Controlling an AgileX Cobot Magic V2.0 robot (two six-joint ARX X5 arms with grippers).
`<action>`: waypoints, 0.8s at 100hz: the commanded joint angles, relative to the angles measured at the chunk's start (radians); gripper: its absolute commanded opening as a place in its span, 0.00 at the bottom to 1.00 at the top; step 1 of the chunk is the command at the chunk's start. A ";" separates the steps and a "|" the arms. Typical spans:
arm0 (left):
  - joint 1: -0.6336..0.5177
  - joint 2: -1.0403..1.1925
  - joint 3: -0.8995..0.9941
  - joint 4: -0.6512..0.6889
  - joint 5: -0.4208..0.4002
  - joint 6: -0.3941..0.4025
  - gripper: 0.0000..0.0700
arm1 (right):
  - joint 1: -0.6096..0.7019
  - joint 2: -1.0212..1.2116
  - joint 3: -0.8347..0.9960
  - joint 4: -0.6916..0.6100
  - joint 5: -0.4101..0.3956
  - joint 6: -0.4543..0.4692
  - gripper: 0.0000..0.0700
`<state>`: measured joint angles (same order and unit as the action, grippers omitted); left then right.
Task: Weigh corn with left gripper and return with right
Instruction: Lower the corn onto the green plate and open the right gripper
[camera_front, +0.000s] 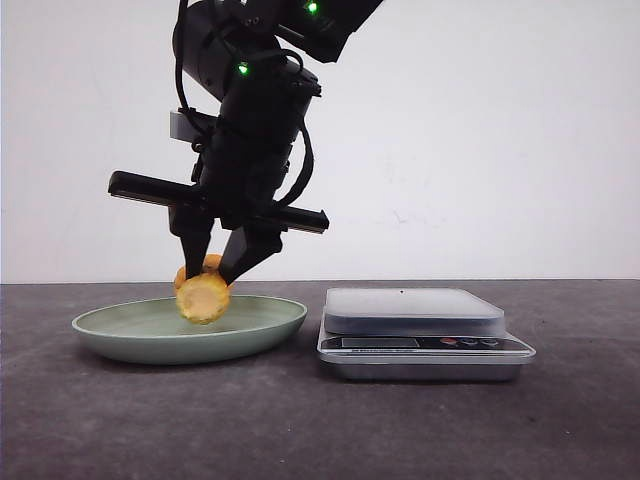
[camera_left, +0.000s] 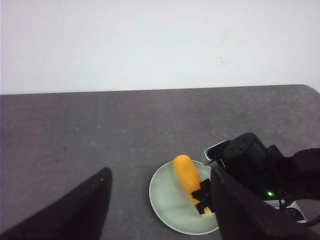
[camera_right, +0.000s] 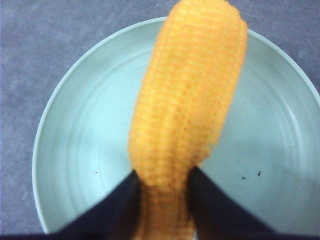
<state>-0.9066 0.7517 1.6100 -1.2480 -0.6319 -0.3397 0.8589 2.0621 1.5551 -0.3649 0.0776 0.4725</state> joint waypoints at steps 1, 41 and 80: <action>-0.009 0.006 0.016 0.007 -0.008 0.010 0.50 | 0.016 0.023 0.024 0.013 0.003 0.018 0.59; -0.009 0.006 0.016 0.006 -0.008 0.009 0.50 | -0.024 -0.117 0.024 -0.002 0.010 -0.082 0.63; -0.009 0.006 0.016 0.006 -0.008 0.009 0.50 | -0.132 -0.640 0.024 -0.160 0.054 -0.341 0.63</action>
<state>-0.9066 0.7517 1.6100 -1.2488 -0.6323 -0.3397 0.7181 1.4891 1.5581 -0.4973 0.1024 0.2264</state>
